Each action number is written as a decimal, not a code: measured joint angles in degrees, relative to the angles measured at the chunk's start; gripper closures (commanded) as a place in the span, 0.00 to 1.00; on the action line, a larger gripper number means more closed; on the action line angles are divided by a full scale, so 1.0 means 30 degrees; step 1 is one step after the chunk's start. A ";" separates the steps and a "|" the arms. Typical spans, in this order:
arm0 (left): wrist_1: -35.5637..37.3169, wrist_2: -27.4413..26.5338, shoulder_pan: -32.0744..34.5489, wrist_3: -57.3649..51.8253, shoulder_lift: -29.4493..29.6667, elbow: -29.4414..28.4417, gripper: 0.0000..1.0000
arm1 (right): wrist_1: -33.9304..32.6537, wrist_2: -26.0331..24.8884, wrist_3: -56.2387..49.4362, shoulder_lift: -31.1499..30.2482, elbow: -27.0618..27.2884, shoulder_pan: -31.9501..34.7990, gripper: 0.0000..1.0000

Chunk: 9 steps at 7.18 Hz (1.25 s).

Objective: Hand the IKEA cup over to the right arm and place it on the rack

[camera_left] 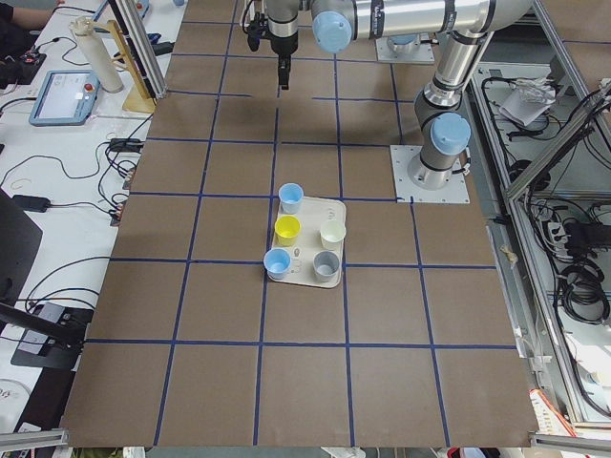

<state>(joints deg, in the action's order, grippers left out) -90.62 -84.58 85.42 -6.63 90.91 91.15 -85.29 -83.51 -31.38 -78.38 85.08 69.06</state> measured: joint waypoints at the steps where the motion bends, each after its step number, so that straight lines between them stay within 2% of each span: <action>1: -0.1438 -0.1048 0.0081 0.0922 0.0020 -0.0995 0.00 | -0.1699 -0.0806 0.0253 0.0115 -0.0005 -0.0067 0.55; 4: -0.1939 -0.1867 0.0501 0.2221 -0.0410 -0.1256 0.00 | -0.4949 -0.2016 0.0380 0.0736 0.0016 -0.0393 0.55; 7: 0.0107 -0.1770 0.1382 0.2248 -0.0095 -0.1188 0.00 | -0.5951 -0.2034 0.0357 0.1197 0.0075 -0.0621 0.55; 9: 0.0450 -0.1682 0.1645 0.1797 0.0031 -0.1322 0.00 | -0.6299 -0.1995 0.0346 0.1498 0.0087 -0.0636 0.55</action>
<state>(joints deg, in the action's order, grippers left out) -89.27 -89.63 90.36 -1.24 91.00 87.18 -104.19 -89.50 -30.34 -73.89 85.35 67.15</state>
